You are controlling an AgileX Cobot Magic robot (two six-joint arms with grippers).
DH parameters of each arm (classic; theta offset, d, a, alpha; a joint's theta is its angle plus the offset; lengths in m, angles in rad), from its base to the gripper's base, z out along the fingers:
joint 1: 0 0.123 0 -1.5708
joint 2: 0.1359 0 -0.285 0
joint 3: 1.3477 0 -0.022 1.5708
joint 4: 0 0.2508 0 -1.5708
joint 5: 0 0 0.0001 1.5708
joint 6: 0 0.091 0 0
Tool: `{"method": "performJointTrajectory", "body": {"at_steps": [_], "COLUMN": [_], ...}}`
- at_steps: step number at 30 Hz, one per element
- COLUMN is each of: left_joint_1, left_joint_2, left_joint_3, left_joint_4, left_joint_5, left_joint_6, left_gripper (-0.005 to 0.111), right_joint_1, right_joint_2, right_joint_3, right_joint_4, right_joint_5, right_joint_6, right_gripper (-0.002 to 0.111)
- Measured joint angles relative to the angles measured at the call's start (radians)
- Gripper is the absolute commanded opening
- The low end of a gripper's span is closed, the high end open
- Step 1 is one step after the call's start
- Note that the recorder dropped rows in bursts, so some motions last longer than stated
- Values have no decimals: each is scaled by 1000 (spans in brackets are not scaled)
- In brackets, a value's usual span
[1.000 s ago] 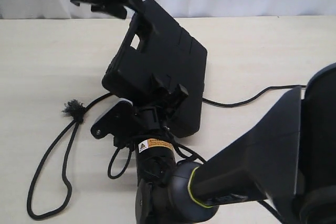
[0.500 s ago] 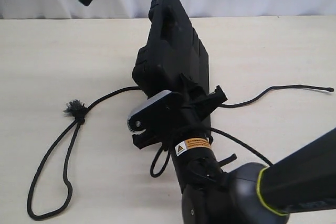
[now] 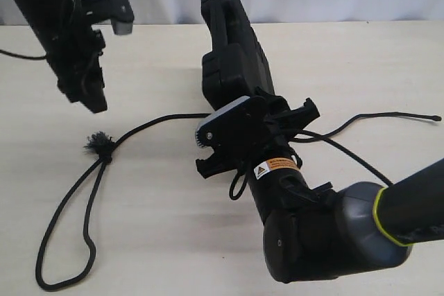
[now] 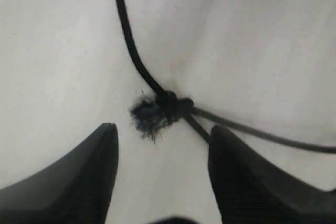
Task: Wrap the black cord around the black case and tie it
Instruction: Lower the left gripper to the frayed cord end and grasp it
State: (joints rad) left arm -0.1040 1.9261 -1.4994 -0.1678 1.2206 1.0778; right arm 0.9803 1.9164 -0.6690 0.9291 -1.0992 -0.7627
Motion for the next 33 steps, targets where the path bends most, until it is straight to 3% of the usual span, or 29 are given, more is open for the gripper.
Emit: {"method": "performJointTrajectory", "body": {"at_steps": [7, 12, 19, 26, 33], "left_joint_1": [0, 0, -28, -129, -140], "left_joint_2": [1, 1, 1, 1, 1], "left_joint_3": [162, 252, 319, 358, 364], "left_joint_4": [132, 187, 301, 376, 349], "left_joint_5": [-119, -207, -224, -379, -486], "left_joint_6": [213, 466, 757, 806, 807], "left_gripper": [47, 29, 13, 12, 12], "right_joint_1": [-1, -1, -1, -1, -1], "right_joint_2": [0, 0, 0, 0, 0], "right_joint_3": [0, 0, 0, 0, 2], "right_joint_4": [-2, -2, -2, -2, -2], "right_joint_5": [0, 0, 0, -2, -6], "right_joint_6": [0, 0, -2, -33, -37], "right_gripper": [4, 4, 4, 4, 4]}}
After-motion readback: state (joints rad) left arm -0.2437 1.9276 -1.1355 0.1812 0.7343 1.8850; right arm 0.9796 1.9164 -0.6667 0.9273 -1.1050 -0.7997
